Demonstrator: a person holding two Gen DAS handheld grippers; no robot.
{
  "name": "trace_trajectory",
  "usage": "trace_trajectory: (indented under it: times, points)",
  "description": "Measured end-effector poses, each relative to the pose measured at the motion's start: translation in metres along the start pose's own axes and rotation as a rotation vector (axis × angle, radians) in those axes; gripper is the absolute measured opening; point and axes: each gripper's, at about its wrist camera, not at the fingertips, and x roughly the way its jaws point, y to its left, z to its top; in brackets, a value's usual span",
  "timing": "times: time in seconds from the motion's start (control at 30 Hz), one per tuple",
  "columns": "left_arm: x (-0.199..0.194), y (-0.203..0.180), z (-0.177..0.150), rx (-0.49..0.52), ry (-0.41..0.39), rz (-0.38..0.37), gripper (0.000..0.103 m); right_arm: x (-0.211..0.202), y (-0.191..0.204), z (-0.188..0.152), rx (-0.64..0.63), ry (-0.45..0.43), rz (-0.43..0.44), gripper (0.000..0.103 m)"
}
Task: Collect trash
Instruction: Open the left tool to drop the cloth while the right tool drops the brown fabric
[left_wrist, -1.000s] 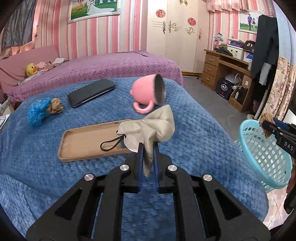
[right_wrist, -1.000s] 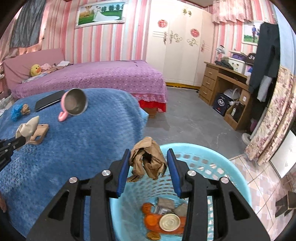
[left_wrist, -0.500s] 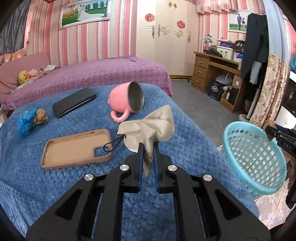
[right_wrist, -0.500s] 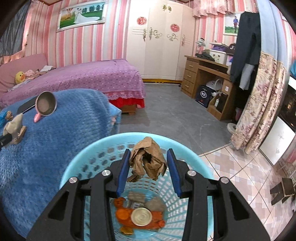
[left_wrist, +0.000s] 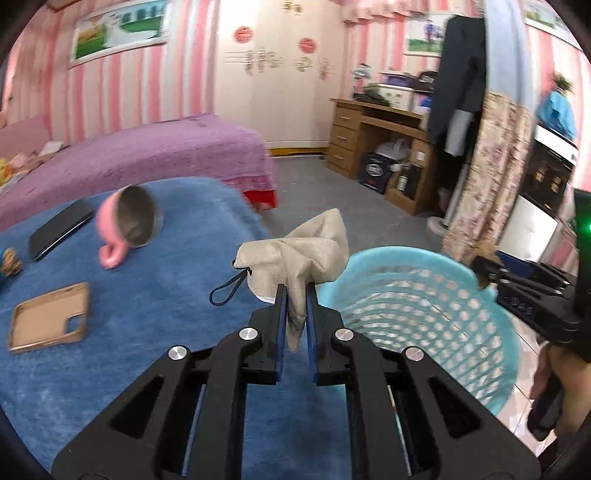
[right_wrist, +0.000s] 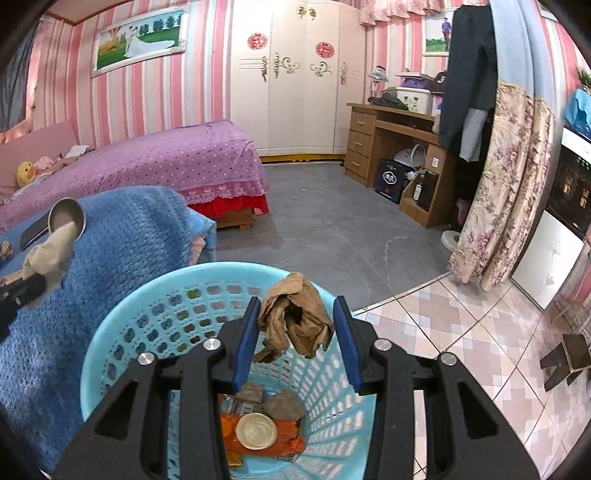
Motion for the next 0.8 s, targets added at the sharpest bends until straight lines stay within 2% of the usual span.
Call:
trace_trajectory:
  times: [0.2,0.27,0.3,0.47,0.53,0.63,0.73,0.8]
  points:
    - [0.013,-0.046,0.0,0.044,0.03,-0.075,0.009,-0.005,-0.017,-0.003,0.035,-0.009,-0.011,0.04]
    - [0.016,-0.056,-0.001,0.063,0.044,-0.092,0.013,-0.007,-0.021,-0.004,0.04,-0.012,-0.011,0.04]
    - [0.016,-0.061,-0.002,0.075,0.044,-0.092,0.017,-0.007,-0.022,-0.005,0.044,-0.013,-0.01,0.04]
    - [0.013,-0.066,-0.002,0.097,0.031,-0.07,0.054,-0.009,-0.028,-0.007,0.06,-0.014,-0.005,0.04]
    - [0.01,-0.058,0.001,0.083,0.013,-0.034,0.075,-0.01,-0.028,-0.009,0.062,-0.014,-0.004,0.04]
    - [0.009,-0.04,0.004,0.05,0.007,0.012,0.088,-0.01,-0.029,-0.008,0.063,-0.014,-0.004,0.04]
    - [0.011,-0.021,0.007,0.022,0.011,0.075,0.096,-0.01,-0.029,-0.009,0.064,-0.015,0.0,0.04]
    - [0.011,-0.008,0.006,-0.007,0.022,0.101,0.096,-0.011,-0.027,-0.01,0.061,-0.017,0.006,0.04]
